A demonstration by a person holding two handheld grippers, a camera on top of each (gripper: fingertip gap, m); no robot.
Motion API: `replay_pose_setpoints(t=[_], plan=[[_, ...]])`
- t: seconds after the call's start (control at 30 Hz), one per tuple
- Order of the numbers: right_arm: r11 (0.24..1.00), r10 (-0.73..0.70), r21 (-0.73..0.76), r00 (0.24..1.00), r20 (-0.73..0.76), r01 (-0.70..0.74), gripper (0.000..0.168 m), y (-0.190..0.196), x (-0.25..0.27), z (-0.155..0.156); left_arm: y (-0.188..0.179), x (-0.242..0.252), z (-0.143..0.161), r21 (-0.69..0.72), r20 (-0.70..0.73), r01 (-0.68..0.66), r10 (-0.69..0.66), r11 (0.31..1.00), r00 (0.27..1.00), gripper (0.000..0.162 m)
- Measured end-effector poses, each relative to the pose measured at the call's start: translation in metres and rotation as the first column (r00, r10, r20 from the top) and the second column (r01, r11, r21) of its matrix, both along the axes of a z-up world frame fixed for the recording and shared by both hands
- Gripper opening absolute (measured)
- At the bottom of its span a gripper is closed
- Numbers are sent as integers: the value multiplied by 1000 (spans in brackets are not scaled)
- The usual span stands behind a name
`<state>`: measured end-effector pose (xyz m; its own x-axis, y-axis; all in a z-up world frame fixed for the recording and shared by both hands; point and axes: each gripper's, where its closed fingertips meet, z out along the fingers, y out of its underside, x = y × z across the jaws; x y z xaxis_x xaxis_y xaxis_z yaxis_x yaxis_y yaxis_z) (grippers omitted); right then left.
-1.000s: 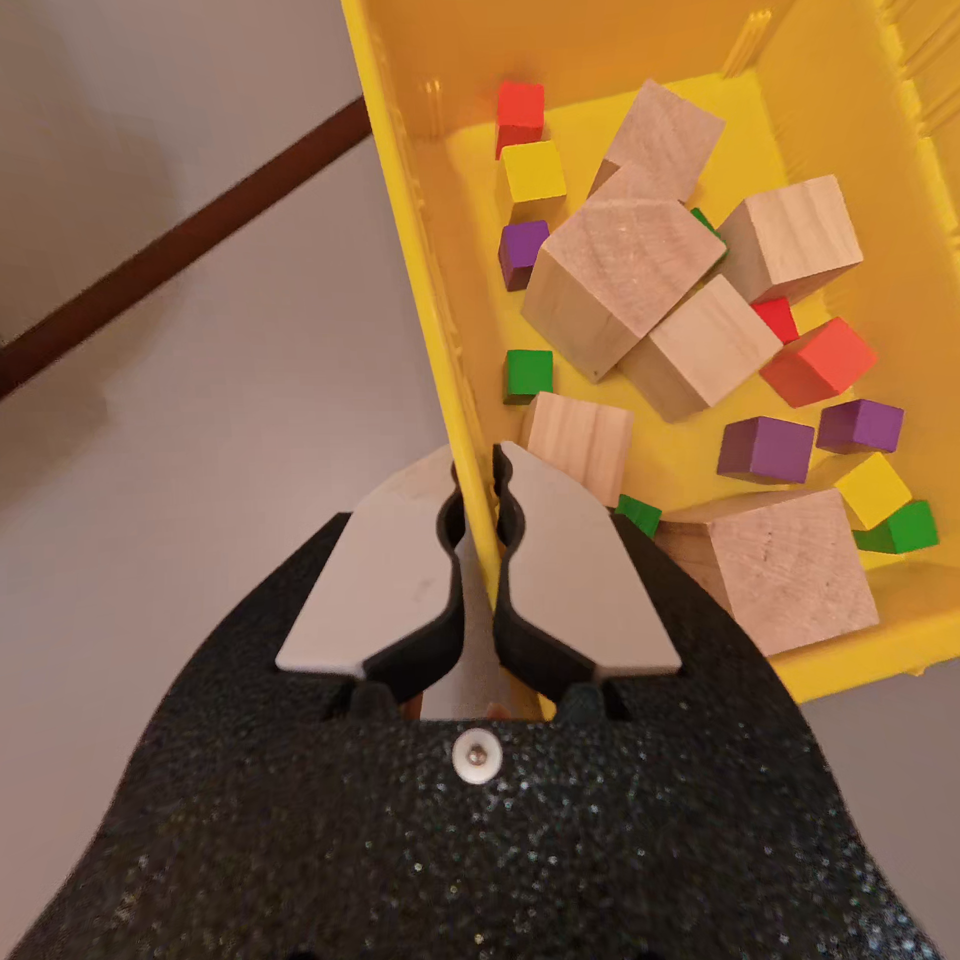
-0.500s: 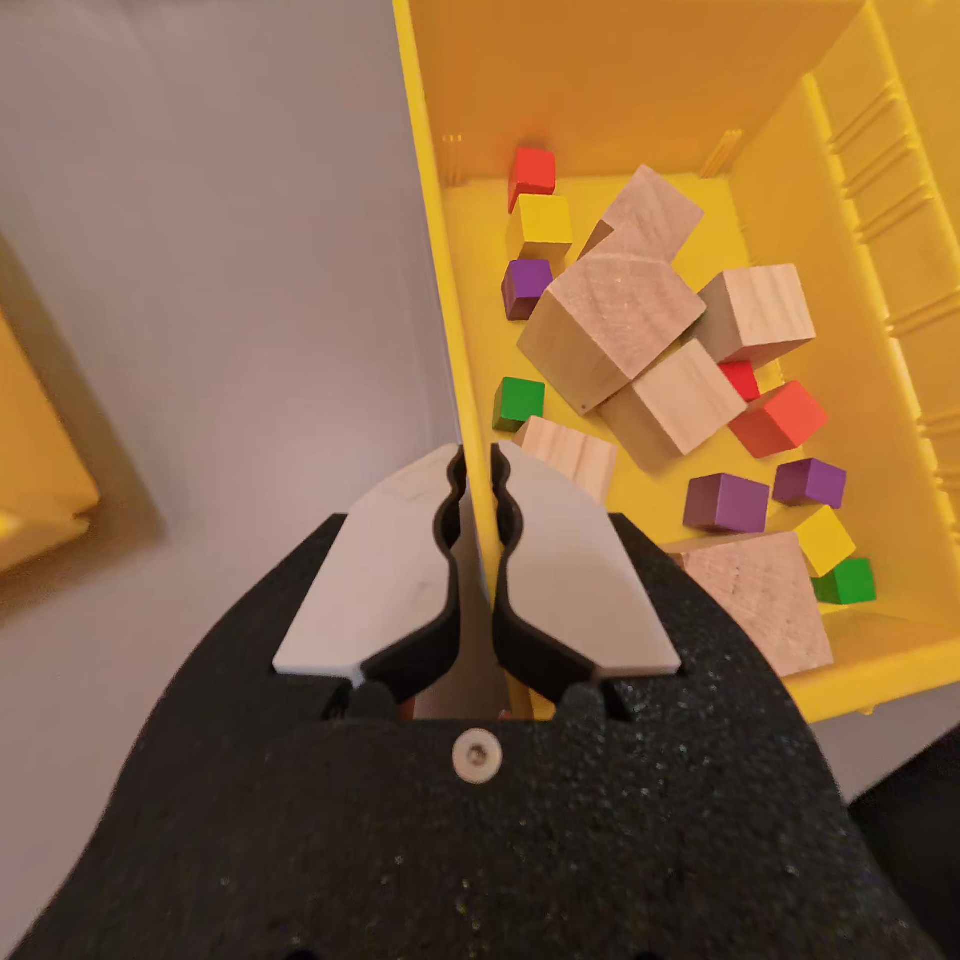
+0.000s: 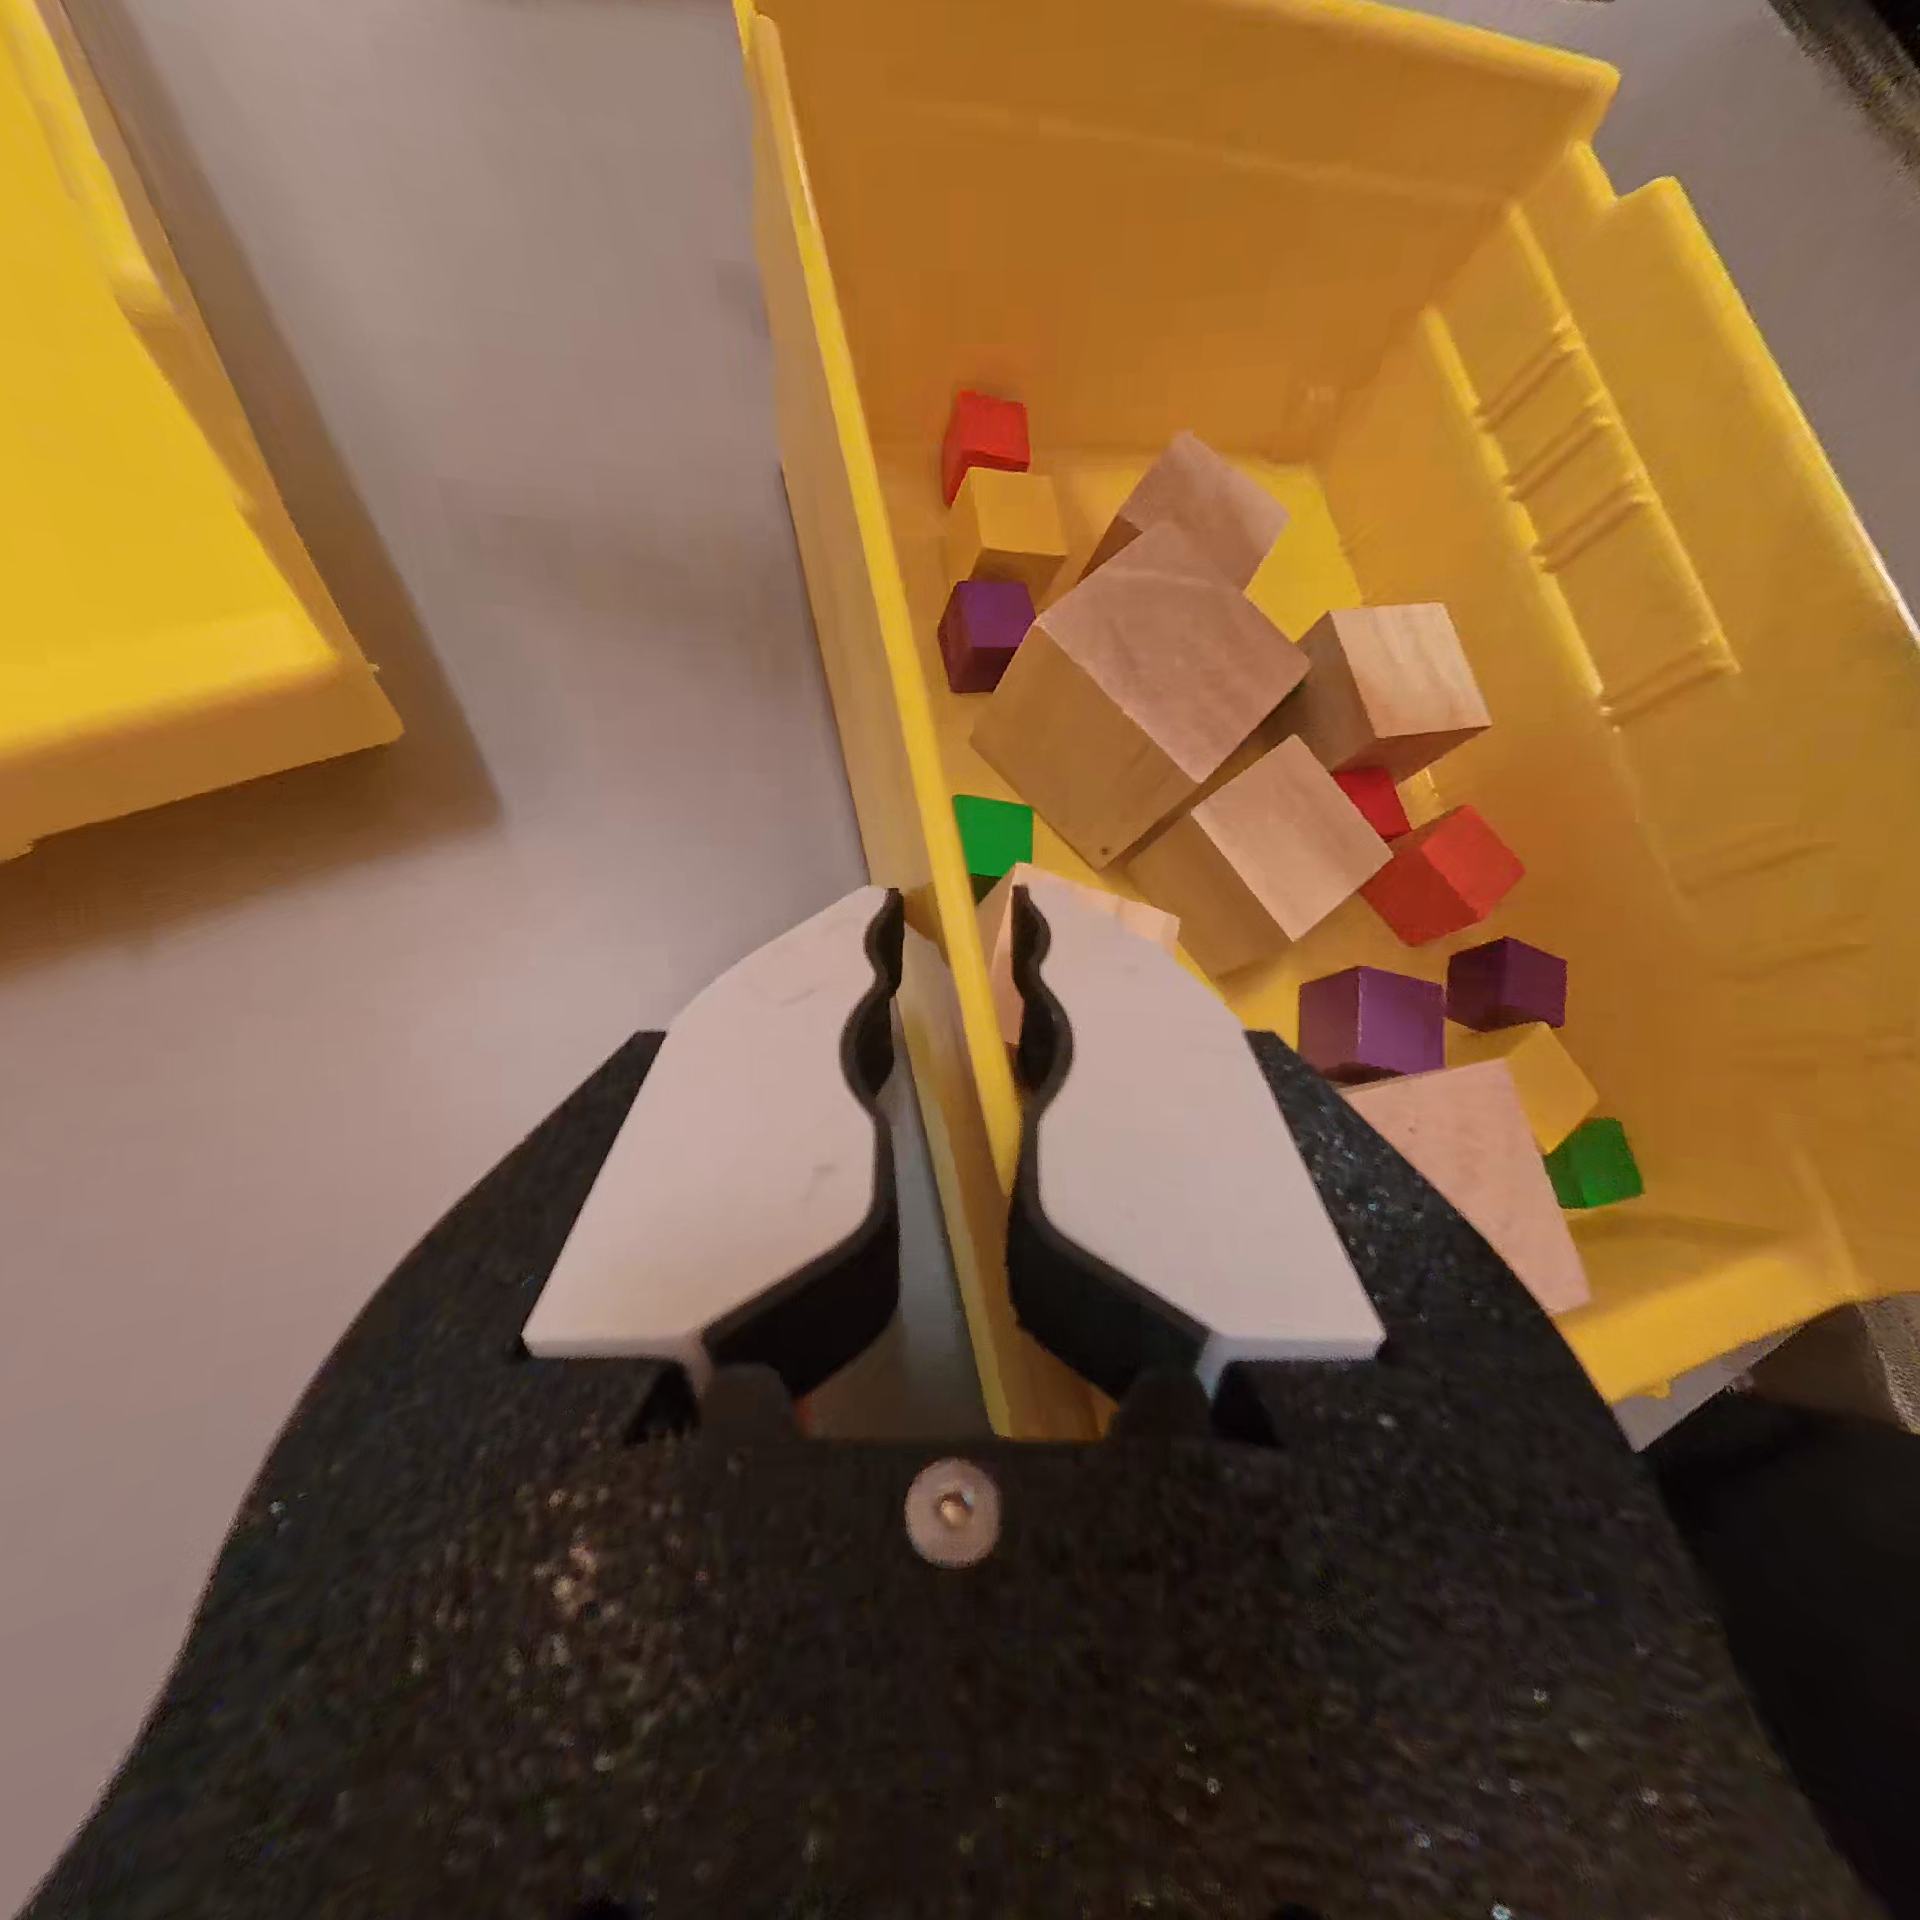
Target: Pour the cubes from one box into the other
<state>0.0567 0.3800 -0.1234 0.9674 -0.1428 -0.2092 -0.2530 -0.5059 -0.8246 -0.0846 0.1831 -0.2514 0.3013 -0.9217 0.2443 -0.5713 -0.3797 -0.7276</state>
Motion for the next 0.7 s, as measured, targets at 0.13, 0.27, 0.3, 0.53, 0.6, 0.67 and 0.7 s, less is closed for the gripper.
replay_pose_setpoints(t=[0.13, 0.27, 0.3, 0.53, 0.6, 0.67, 0.7], plan=[[985, -30, -173, 999, -46, 21, 100, 40, -18, -63, -3, 0, 2, -46, 53, 14, -11, 999, 999, 23], [964, -22, -267, 995, -96, -4, 98, 57, -41, -110, -3, -4, 4, -84, 105, 11, -2, 996, 994, 28], [955, -6, -296, 994, -112, -28, 91, 58, -48, -121, -3, -5, 4, -79, 111, 10, -2, 997, 994, 29], [921, -88, -390, 983, -159, 20, 37, 56, -45, -158, -4, -6, 6, -72, 142, 19, -9, 997, 990, 31], [911, -71, -413, 988, -140, 7, 35, 52, -41, -154, -4, -6, 6, -80, 143, 14, -2, 997, 990, 31], [910, -67, -415, 987, -144, 1, 36, 49, -35, -138, -3, -6, 6, -53, 132, 14, -6, 999, 991, 30], [915, -58, -404, 987, -150, -8, 36, 47, -32, -126, -3, -6, 6, -35, 128, 11, -6, 999, 992, 29]])
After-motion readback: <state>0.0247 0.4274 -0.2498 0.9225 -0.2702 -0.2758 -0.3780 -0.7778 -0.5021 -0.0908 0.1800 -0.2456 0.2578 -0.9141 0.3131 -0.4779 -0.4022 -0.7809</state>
